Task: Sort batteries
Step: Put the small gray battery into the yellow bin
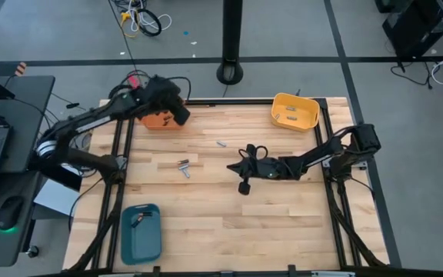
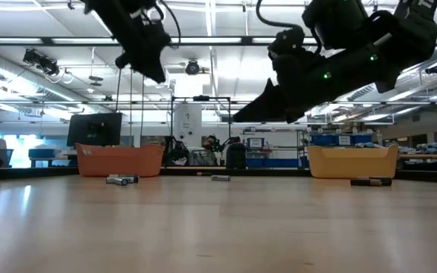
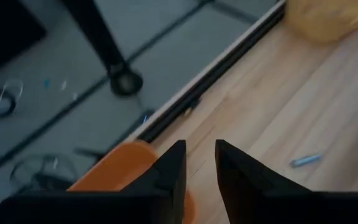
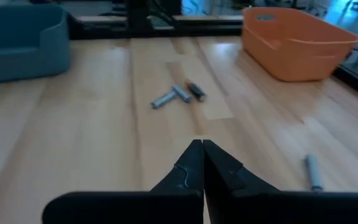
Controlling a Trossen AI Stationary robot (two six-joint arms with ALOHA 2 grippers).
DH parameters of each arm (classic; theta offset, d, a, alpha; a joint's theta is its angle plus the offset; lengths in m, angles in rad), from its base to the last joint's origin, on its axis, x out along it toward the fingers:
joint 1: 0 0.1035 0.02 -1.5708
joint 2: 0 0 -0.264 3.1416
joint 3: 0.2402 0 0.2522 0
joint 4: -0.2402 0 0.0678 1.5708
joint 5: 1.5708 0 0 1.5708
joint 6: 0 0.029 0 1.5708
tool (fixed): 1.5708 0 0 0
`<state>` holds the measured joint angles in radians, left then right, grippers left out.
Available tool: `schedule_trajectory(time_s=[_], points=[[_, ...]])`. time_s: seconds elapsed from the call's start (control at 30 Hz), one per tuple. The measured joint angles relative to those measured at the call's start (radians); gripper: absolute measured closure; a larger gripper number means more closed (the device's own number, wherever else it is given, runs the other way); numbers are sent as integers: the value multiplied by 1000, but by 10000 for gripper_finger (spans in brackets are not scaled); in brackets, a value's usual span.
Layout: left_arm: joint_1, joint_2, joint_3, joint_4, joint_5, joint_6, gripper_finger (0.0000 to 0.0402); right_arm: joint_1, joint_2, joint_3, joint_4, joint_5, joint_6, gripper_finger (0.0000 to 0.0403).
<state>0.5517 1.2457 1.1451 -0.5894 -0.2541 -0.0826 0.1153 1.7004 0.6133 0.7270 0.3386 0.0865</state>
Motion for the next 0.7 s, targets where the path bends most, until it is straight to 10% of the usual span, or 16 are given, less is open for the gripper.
schedule_trajectory(time_s=[0.7], points=[[-427, -305, -571, 635, -10, 18, 308, 68, 378, 197, 161, -132, 183, 373]])
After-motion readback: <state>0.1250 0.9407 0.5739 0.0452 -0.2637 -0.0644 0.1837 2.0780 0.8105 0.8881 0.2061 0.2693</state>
